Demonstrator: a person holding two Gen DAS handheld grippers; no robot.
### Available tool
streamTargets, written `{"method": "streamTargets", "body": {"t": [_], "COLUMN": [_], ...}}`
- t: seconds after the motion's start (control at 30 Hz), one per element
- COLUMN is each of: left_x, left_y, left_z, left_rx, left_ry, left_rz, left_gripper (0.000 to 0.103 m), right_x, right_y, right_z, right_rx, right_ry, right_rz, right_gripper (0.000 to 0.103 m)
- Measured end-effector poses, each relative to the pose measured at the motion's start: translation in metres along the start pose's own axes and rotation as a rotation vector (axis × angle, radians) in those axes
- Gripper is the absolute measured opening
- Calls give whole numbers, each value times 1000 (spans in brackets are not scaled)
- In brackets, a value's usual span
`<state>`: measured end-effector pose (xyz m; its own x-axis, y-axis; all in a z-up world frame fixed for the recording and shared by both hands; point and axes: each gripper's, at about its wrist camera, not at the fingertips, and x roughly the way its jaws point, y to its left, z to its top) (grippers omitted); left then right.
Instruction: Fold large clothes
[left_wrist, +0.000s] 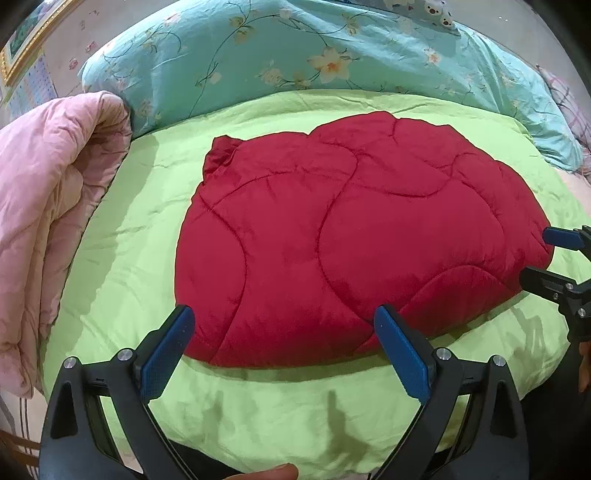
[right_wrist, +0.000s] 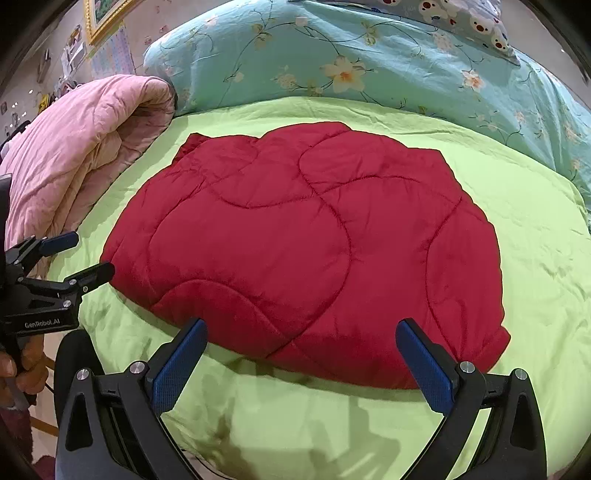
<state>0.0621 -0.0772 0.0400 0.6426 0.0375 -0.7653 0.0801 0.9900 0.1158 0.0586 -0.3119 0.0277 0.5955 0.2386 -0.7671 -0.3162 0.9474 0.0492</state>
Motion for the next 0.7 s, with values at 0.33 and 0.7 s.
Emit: {"method": "streamTargets", "body": {"t": [0.33, 0.7], "left_x": [3, 4], "left_y": [-2, -4], "left_z": [7, 9], "left_rx": [6, 4], "left_ry": [-10, -15], "left_rz": [-8, -8], "left_gripper": [98, 98], "right_x": [7, 7], "right_y": [-2, -3], "right_z": [8, 11], "right_rx": [-4, -2], "right_ry": [12, 9], "right_rz": [3, 13], "right_gripper": [102, 102]}}
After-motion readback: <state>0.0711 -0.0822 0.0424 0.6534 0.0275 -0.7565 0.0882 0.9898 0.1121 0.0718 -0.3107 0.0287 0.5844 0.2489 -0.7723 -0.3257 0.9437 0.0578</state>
